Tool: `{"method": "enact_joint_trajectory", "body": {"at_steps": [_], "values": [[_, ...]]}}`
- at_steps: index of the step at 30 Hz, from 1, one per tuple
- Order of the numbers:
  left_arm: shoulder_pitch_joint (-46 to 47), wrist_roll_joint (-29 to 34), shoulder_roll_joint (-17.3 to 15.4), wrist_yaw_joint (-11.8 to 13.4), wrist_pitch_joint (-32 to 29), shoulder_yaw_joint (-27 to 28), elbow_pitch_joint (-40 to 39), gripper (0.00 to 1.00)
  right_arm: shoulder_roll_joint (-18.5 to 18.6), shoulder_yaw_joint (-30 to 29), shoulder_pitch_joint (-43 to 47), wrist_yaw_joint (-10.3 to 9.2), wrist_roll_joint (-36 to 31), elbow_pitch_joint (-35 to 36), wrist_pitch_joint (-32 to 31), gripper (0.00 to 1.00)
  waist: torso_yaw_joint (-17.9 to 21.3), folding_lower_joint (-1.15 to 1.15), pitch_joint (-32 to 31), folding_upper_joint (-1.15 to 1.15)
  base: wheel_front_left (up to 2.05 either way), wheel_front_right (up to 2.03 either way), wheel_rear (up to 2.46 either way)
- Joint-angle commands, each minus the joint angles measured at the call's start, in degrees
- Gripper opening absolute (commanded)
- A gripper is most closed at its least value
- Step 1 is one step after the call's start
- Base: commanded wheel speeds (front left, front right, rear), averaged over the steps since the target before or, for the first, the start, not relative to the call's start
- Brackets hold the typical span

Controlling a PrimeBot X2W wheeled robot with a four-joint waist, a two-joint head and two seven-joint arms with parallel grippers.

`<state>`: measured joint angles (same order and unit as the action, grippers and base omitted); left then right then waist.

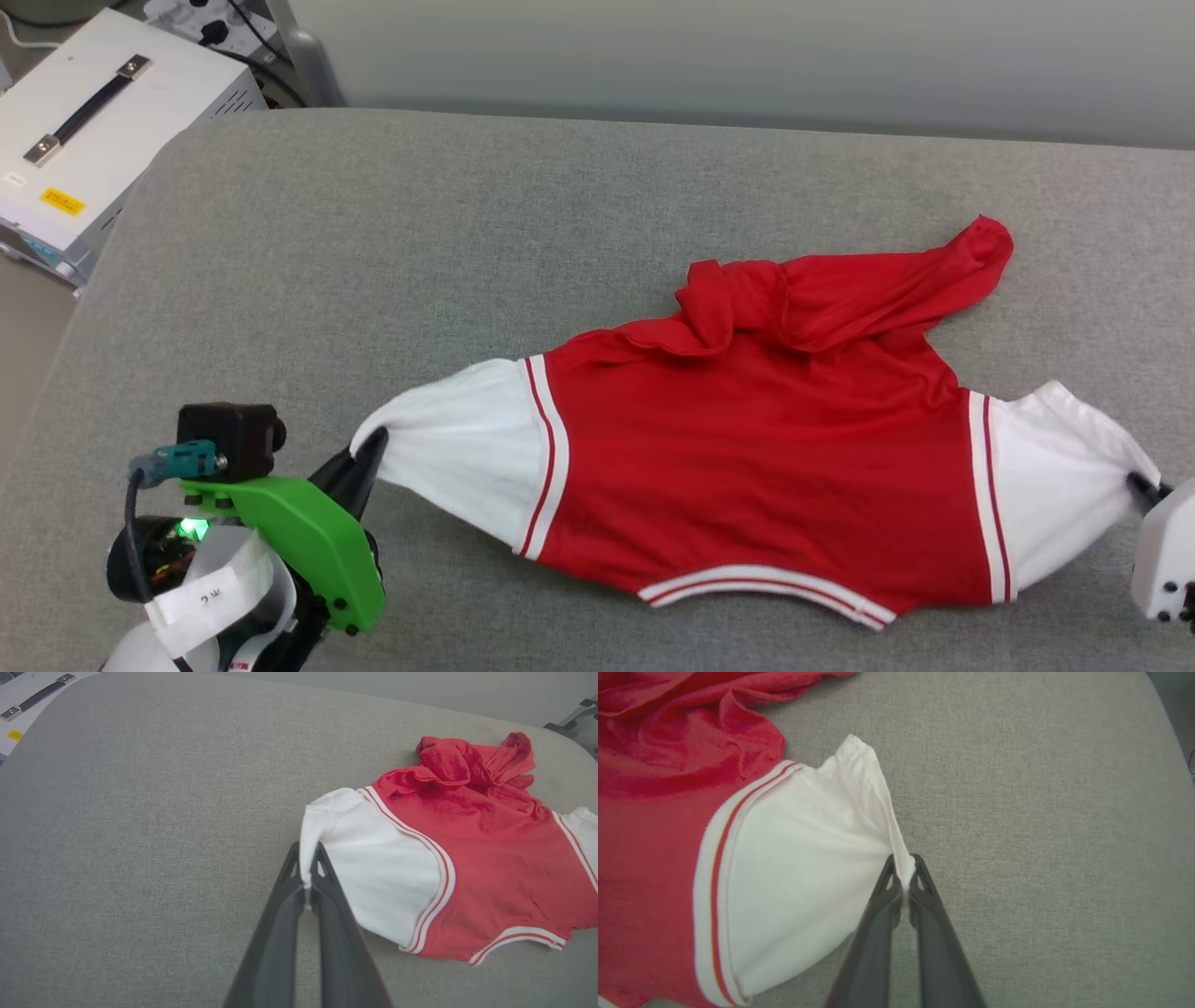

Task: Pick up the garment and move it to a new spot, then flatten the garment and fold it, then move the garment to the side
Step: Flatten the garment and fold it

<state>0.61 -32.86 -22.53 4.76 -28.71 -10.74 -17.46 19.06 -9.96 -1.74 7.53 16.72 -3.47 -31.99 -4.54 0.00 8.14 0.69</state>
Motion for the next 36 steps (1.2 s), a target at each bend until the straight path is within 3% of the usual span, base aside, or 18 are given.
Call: {"method": "enact_joint_trajectory", "body": {"at_steps": [1,8,14,26,36], "values": [[1.4,-0.5,-0.7,-0.2,0.8,0.9,-0.6,0.00,1.3,-0.3,-1.9,-0.04,0.4,1.8,0.4,0.00,0.9,0.00,-2.1,-0.69,0.00,0.00,0.00],[7.1,-1.4,-3.0,-1.2,1.1,4.2,-4.5,0.00,4.8,-2.5,-9.9,-0.04,7.9,11.1,-2.8,0.00,2.5,0.00,-5.5,-0.69,0.00,0.00,0.00],[14.5,-2.2,-4.8,-2.4,1.3,6.5,-5.4,0.00,8.7,-4.0,-18.6,-0.04,9.5,14.8,-5.0,0.00,3.4,0.00,-7.8,-0.69,0.00,0.00,0.00],[26.9,-2.5,-7.7,-3.7,1.6,9.3,-4.6,0.00,11.5,-0.1,-32.6,-0.04,10.9,10.6,-4.8,0.00,5.1,0.00,-8.7,-0.69,0.00,0.00,0.00],[38.3,-2.5,-10.9,-6.4,0.9,9.5,2.2,0.00,13.4,5.0,-44.2,-0.04,11.0,4.3,-3.5,0.00,5.6,0.00,-0.7,-0.69,0.00,0.00,0.00]]}}
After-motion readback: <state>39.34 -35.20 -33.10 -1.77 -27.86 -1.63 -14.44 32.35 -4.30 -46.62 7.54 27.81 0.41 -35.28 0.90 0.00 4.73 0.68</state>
